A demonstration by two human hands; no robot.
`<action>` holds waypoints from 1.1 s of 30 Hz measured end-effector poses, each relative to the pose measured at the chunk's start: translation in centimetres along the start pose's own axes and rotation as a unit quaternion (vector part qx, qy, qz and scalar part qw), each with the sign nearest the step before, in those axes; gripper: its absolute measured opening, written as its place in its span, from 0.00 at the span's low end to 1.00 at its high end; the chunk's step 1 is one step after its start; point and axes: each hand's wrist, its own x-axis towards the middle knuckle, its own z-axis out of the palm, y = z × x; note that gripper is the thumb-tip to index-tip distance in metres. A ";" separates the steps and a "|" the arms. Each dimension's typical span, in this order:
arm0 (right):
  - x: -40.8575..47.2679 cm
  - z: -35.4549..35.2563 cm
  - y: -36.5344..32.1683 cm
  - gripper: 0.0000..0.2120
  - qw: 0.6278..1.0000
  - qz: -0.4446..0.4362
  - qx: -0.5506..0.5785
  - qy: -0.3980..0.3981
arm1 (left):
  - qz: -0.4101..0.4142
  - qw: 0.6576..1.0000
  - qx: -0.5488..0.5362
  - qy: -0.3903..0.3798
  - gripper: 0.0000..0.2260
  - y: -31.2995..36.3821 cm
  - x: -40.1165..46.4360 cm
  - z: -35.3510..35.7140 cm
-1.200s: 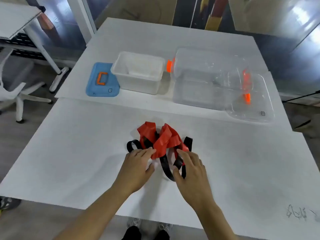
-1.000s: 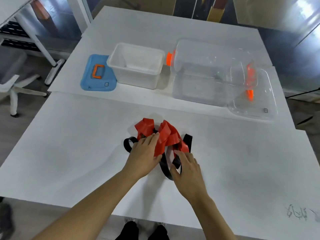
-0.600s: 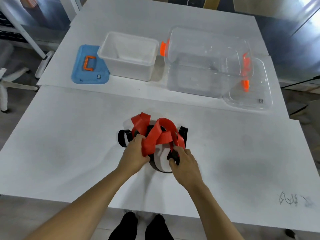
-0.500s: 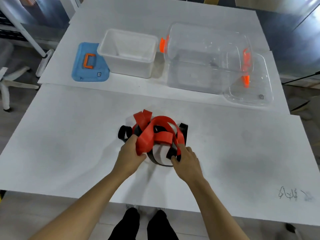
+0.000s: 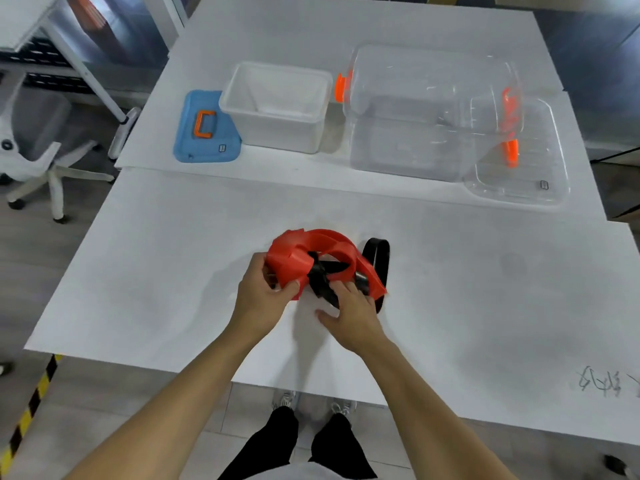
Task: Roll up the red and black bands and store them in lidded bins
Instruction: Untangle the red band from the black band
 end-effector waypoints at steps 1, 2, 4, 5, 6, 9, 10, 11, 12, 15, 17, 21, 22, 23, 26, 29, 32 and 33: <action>0.3 0.1 0.0 0.14 1.000 -0.007 -0.005 0.008 | 0.004 1.000 0.001 0.003 0.19 0.3 0.1 -0.2; 0.5 -0.1 0.1 0.11 1.000 -0.009 0.006 0.028 | 0.012 1.000 0.006 0.008 0.19 0.6 0.3 -0.4; 0.7 -1.3 0.4 0.10 0.995 0.011 0.062 0.077 | 0.030 0.999 0.027 0.025 0.20 1.4 0.6 -1.2; 0.7 -2.2 0.5 0.10 0.991 0.015 0.085 0.106 | 0.033 0.998 0.032 0.036 0.20 1.6 0.7 -1.7; 0.6 -3.3 0.6 0.10 0.986 0.016 0.095 0.134 | 0.031 0.998 0.029 0.049 0.20 1.8 0.8 -2.2; 0.1 -6.9 1.0 0.10 0.974 0.070 0.114 0.182 | 0.013 0.995 0.016 0.097 0.19 1.8 0.9 -3.6; -0.1 -8.1 1.3 0.08 0.968 0.096 0.126 0.196 | 0.011 0.994 0.010 0.113 0.20 1.7 0.8 -4.0; -0.1 -9.1 1.9 0.08 0.961 0.116 0.135 0.213 | 0.009 0.992 0.000 0.127 0.21 1.6 0.8 -4.3; -0.2 -10.0 2.5 0.08 0.953 0.131 0.140 0.233 | 0.006 0.990 -0.012 0.140 0.22 1.6 0.7 -4.5; -0.5 -11.9 4.8 0.10 0.932 0.156 0.133 0.299 | 0.012 0.988 -0.018 0.152 0.24 1.4 0.5 -5.0; -0.8 -12.8 6.0 0.10 0.923 0.177 0.109 0.324 | 0.021 0.988 -0.011 0.154 0.25 1.2 0.5 -5.2; -1.6 -14.5 7.8 0.10 0.906 0.215 0.070 0.359 | 0.025 0.987 -0.006 0.156 0.26 1.0 0.6 -5.4; -1.7 -15.0 8.2 0.11 0.899 0.225 0.063 0.372 | 0.024 0.987 -0.005 0.160 0.26 1.0 0.7 -5.4; -1.9 -15.6 8.7 0.11 0.891 0.235 0.054 0.384 | 0.022 0.986 -0.006 0.168 0.26 0.9 0.9 -5.5; -2.5 -17.1 10.1 0.12 0.880 0.273 0.014 0.388 | -0.009 0.975 -0.027 0.219 0.26 0.1 2.0 -6.3; -3.1 -17.2 11.4 0.13 0.885 0.305 -0.031 0.351 | -0.073 0.968 -0.031 0.237 0.26 -1.3 3.0 -6.7; -3.4 -15.6 11.8 0.13 0.904 0.301 -0.066 0.298 | -0.168 0.967 0.006 0.194 0.28 -4.0 3.5 -6.3; -3.3 -14.8 11.7 0.13 0.911 0.297 -0.075 0.276 | -0.197 0.966 0.030 0.168 0.29 -5.1 3.6 -6.2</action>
